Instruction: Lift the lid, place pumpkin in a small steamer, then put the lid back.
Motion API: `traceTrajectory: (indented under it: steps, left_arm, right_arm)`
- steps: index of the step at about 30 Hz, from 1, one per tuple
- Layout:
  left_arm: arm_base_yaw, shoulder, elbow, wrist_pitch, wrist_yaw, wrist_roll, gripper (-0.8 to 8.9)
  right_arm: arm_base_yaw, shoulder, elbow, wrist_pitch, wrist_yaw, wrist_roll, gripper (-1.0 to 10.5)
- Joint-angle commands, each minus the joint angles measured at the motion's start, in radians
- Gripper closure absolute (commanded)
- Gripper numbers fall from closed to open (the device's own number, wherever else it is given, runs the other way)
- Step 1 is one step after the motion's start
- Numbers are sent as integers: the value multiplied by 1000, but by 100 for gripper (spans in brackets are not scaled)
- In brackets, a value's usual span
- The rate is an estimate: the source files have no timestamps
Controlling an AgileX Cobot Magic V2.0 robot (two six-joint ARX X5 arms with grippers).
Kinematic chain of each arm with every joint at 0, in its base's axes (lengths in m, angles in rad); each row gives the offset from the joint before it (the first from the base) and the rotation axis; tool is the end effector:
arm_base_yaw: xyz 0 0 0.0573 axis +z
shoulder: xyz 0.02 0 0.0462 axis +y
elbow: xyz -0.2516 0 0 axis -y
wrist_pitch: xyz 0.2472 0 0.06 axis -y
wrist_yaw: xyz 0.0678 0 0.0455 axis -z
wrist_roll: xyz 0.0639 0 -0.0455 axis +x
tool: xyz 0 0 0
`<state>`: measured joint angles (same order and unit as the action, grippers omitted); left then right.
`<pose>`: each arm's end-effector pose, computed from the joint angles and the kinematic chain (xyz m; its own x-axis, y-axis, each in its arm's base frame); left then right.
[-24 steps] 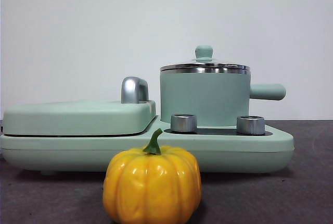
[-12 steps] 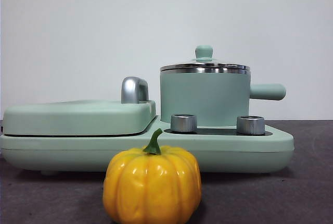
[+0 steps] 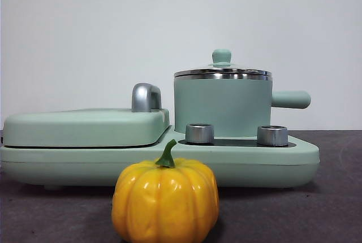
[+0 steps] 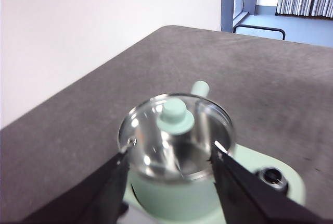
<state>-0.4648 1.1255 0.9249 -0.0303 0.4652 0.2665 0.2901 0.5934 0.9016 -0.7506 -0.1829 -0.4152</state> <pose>0.2441 -0.1545 0.3115 0.5766 -0.7910 -0.2045 0.8169 0.5549 0.1573 0.1374 0.0531 0.3204 0.7995 0.4285 -0.4210 -0.5670 0.7698 -0.2933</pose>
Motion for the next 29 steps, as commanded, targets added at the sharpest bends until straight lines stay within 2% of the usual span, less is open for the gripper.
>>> traceTrajectory:
  steps: [1, 4, 7, 12, 20, 29]
  left_arm:
    - [-45, 98, 19, 135, -48, -13, 533]
    - [-79, 193, 30, 262, -80, -103, 534]
    - [-103, 285, 68, 317, -82, -162, 534]
    - [-138, 420, 169, 314, -123, -164, 534]
    - [-171, 586, 311, 307, -126, -174, 534]
    - [-190, 648, 329, 269, -126, -172, 534]
  right_arm:
    - [5, 6, 13, 11, 0, 23, 631]
    - [5, 6, 13, 10, 0, 23, 632]
    - [5, 6, 13, 10, 0, 23, 632]
    - [5, 6, 13, 10, 0, 30, 632]
    - [5, 7, 13, 10, 0, 45, 632]
    - [5, 7, 13, 9, 1, 49, 632]
